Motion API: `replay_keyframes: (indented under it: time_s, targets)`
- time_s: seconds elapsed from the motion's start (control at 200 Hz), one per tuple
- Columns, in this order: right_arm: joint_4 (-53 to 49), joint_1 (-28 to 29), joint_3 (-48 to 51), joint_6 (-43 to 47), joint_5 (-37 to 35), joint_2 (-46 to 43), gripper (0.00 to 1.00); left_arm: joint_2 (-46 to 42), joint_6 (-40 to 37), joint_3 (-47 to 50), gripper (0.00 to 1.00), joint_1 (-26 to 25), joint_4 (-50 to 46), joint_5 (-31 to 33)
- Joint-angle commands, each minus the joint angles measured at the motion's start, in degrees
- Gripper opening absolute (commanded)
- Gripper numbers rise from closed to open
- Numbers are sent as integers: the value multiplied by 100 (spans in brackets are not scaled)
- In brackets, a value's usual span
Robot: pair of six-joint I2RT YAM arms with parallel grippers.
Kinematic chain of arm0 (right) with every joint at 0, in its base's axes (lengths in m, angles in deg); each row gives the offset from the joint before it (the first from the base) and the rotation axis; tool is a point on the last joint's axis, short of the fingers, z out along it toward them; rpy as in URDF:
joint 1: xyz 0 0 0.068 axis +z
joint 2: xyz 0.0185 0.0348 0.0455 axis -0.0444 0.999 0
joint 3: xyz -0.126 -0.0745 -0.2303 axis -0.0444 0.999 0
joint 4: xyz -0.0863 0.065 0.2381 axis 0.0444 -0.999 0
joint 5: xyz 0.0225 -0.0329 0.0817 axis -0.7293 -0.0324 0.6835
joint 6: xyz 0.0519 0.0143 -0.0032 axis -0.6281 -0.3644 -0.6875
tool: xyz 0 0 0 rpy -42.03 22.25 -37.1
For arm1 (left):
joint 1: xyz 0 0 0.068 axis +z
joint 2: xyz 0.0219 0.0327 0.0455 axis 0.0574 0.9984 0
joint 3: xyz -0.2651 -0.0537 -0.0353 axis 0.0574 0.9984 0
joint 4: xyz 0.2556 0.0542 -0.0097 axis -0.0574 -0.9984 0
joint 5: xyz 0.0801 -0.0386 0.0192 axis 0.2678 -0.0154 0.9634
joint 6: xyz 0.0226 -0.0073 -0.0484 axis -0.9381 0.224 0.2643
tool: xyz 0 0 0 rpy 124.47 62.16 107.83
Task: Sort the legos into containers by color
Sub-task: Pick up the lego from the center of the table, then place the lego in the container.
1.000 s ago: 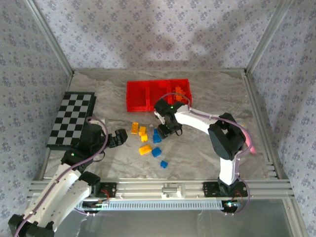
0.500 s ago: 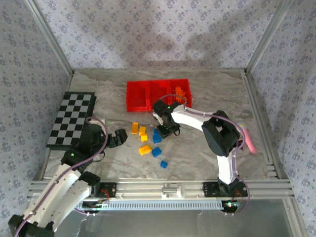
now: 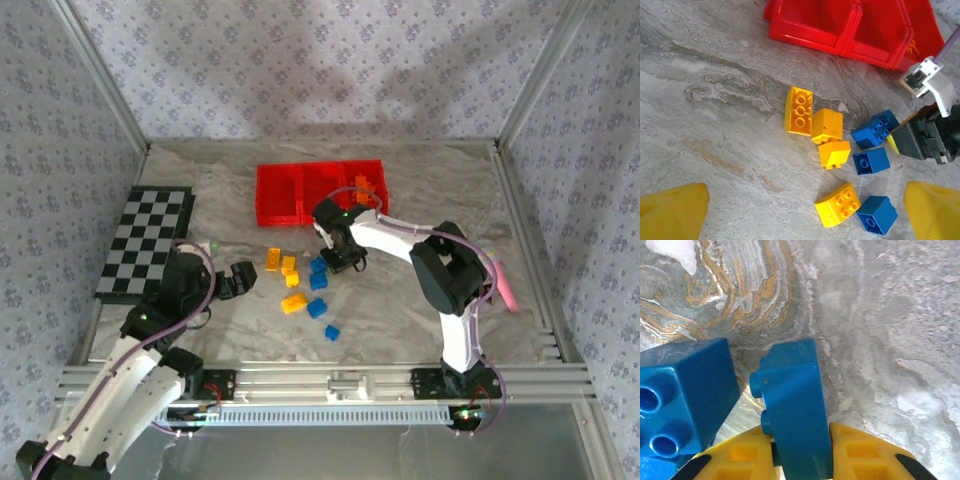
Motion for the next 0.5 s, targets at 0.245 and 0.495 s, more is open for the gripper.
replay_keyframes:
  time_s: [0.245,0.495]
  targets:
    - [82,-590,-462,-207,328,-788,20,-30,28,114,100,-48,48,74]
    - [-79,-1009,-1910,-304,717,-233,20,-99,64,92,100,-48,-44,44]
